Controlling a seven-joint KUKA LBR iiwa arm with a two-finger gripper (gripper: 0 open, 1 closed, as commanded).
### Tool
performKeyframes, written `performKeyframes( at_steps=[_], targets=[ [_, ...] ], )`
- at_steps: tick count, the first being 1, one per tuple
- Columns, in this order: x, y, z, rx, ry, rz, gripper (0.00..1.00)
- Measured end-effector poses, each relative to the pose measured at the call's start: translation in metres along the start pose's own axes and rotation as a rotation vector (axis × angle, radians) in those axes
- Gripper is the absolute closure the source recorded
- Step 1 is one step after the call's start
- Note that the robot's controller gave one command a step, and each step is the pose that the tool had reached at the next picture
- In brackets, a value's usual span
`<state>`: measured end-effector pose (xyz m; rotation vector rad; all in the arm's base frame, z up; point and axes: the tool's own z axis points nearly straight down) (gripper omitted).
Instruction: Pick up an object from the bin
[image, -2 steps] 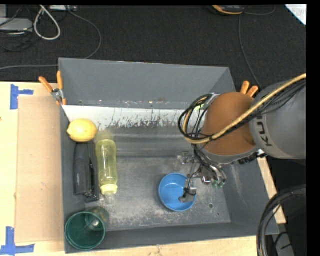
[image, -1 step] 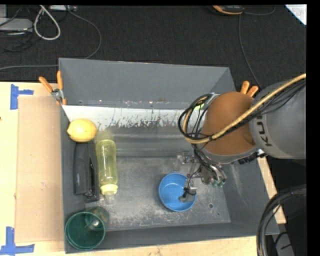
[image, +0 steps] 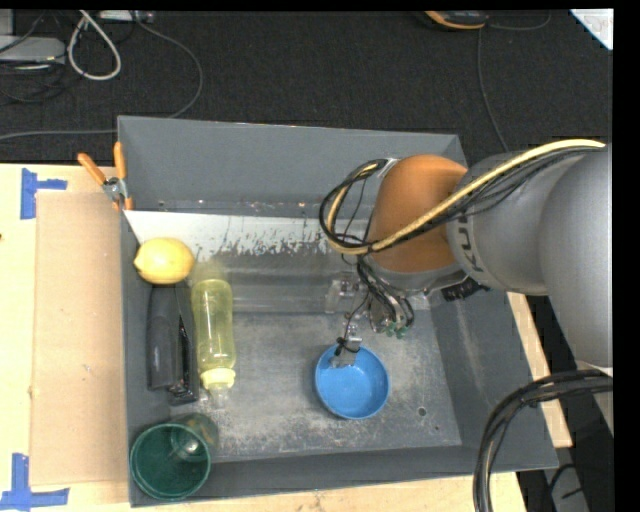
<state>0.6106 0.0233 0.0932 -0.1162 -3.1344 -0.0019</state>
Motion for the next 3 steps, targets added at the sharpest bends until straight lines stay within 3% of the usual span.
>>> performKeyframes(
  at_steps=[1, 2, 3],
  targets=[
    [0.011, -0.014, 0.014, 0.001, -0.003, -0.183, 0.00],
    [0.013, -0.041, 0.013, -0.002, -0.002, -0.075, 0.00],
    [0.011, -0.071, 0.020, -0.002, -0.001, -0.042, 0.00]
  ],
)
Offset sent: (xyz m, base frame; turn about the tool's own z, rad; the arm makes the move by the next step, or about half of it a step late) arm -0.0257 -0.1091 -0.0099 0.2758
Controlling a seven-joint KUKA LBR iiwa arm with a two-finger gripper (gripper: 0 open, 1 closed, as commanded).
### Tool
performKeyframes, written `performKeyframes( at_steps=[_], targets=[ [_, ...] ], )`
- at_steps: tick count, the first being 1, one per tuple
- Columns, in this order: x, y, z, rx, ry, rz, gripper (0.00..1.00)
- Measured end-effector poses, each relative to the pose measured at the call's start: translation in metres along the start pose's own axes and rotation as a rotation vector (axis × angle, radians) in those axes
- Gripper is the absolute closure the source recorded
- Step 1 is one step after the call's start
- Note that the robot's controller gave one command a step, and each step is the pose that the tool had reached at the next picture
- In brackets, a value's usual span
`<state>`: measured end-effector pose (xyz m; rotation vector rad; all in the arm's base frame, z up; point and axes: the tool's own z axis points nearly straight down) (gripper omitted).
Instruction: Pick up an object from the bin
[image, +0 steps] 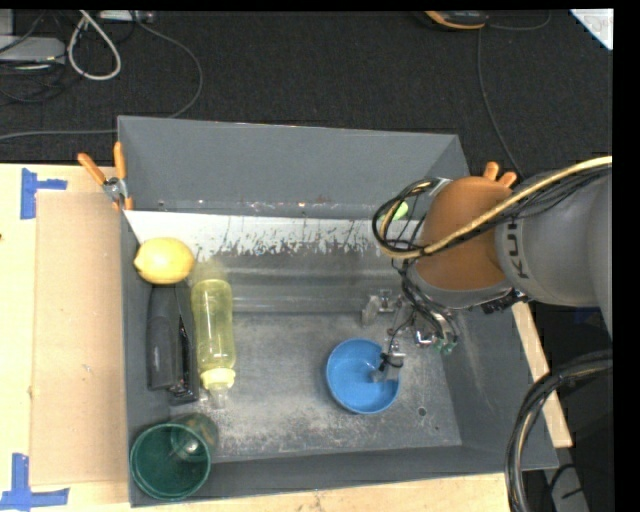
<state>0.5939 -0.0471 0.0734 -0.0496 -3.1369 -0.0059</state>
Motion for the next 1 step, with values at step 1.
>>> performKeyframes(
  at_steps=[1],
  targets=[
    [0.0032, 0.0056, -0.0100, 0.003, -0.001, 0.120, 0.00]
  ],
)
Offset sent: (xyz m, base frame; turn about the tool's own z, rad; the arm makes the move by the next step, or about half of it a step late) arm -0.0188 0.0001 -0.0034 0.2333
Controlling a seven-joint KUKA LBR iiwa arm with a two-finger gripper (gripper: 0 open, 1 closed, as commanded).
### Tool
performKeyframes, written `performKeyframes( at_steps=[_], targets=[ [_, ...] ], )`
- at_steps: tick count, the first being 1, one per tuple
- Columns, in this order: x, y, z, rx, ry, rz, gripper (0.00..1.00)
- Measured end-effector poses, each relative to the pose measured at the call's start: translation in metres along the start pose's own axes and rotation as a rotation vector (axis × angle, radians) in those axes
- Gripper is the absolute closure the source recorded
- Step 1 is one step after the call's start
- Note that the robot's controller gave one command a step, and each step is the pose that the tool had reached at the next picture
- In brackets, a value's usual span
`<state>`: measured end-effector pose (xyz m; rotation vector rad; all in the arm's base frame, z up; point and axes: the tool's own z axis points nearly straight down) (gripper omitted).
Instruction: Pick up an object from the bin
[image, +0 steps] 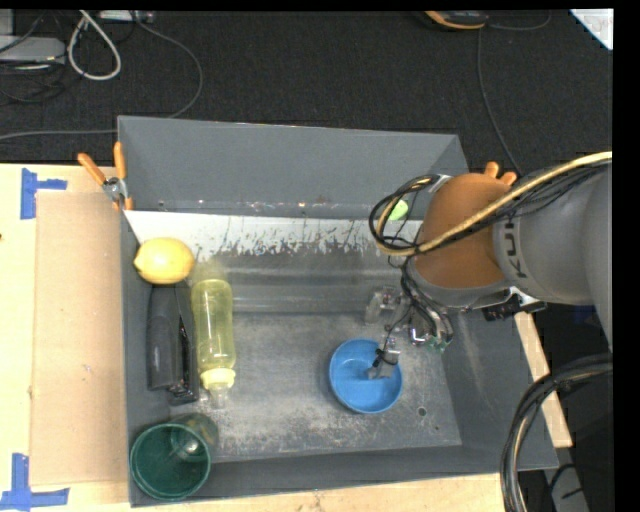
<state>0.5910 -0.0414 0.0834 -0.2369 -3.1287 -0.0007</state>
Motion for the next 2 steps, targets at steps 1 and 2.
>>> performKeyframes(
  at_steps=[1, 2],
  targets=[
    [0.0153, -0.0072, 0.0144, -0.001, 0.004, 0.112, 0.00],
    [0.0148, -0.0025, 0.0139, -0.001, 0.002, 0.098, 0.00]
  ],
)
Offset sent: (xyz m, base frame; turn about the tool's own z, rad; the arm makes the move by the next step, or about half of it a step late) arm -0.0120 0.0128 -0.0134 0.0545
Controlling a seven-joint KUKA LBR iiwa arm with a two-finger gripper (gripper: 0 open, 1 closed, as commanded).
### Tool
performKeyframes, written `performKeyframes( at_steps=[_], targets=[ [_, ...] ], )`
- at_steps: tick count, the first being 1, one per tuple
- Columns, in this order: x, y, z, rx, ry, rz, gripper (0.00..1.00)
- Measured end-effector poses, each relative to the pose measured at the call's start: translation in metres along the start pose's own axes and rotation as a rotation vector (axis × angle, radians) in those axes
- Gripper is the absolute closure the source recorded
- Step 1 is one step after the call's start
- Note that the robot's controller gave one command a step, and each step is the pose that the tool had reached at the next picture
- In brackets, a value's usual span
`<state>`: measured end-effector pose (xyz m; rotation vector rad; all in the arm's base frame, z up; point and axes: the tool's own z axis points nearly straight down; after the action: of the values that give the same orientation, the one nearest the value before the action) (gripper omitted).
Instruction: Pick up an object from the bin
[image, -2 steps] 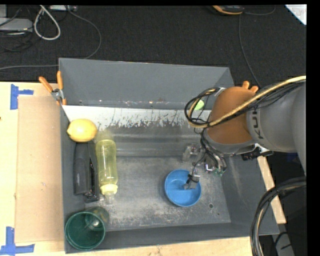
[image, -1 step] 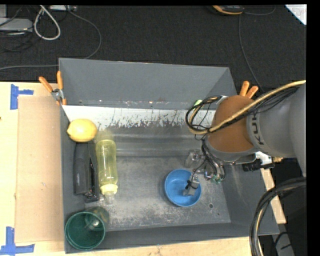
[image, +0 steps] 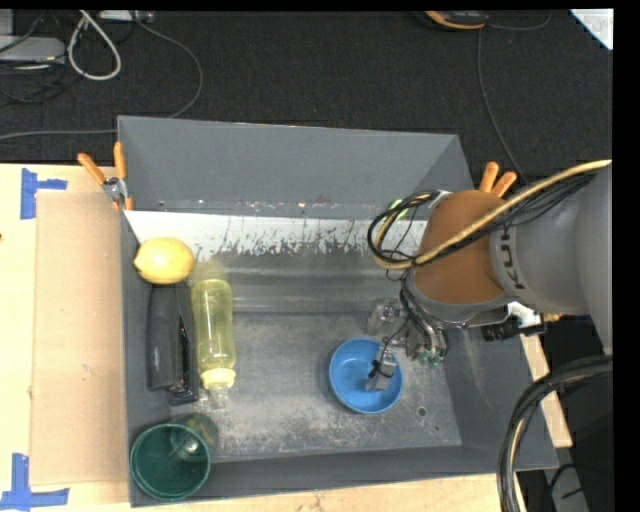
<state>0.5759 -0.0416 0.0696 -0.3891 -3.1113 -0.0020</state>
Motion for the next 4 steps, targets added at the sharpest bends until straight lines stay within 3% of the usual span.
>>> performKeyframes(
  at_steps=[1, 2, 3, 4],
  targets=[
    [0.009, 0.023, -0.026, -0.001, 0.001, -0.197, 0.00],
    [0.014, 0.020, 0.001, 0.001, 0.008, -0.043, 0.00],
    [0.007, 0.030, 0.000, -0.001, 0.003, -0.179, 0.00],
    [0.007, 0.030, 0.000, 0.000, 0.003, -0.156, 0.00]
  ],
)
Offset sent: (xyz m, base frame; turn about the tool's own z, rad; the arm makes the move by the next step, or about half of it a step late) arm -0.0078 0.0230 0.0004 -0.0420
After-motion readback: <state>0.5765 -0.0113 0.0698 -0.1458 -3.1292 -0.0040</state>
